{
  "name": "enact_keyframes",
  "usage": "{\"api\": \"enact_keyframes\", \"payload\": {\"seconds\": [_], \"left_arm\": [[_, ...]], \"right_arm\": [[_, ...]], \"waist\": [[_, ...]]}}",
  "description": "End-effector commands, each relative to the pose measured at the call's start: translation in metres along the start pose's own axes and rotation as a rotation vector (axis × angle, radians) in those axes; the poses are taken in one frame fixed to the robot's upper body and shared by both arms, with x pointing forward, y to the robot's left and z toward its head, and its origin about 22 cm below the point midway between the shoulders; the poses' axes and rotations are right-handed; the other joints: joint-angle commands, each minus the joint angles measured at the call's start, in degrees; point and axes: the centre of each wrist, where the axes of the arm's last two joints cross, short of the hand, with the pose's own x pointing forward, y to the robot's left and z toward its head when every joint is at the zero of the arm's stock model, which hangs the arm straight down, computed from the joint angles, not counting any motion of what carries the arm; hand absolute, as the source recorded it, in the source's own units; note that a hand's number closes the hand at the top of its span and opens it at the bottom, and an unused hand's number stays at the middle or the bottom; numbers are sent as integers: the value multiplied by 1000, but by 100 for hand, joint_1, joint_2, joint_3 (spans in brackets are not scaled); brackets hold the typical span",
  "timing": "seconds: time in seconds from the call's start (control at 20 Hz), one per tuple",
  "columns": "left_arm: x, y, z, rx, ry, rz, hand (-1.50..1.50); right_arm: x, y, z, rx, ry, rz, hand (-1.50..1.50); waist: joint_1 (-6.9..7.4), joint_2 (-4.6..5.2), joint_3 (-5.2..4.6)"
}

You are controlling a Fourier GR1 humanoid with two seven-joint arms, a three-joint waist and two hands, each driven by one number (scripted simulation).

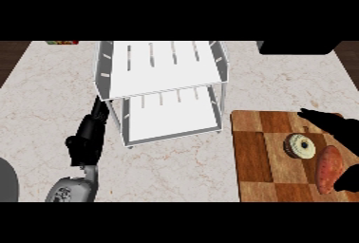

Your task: Pick the cupcake from the cutting board and place it in the tiered basket

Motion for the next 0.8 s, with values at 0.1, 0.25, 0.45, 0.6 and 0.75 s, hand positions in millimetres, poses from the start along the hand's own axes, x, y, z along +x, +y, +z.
{"api": "enact_keyframes", "payload": {"seconds": [0.1, 0.25, 0.45, 0.6, 0.75], "left_arm": [[12, 6, 15, -7, -6, 2, 0], [12, -16, 6, 5, -14, 15, 0], [-3, -12, 1, 12, -7, 4, 0], [-4, 4, 3, 18, -2, -6, 0], [4, 0, -2, 6, -13, -11, 0]], "right_arm": [[-2, 4, 15, -2, 0, 6, -150], [9, 22, -18, 7, 5, -12, -150], [-12, 19, -33, 15, -12, -26, -150], [-11, 18, -31, 10, 3, -37, -150], [11, 48, -22, 11, -5, -53, -150]], "waist": [[-11, -10, -1], [-2, -4, 0], [18, 4, 0], [8, 0, 0], [-19, -5, -1]]}}
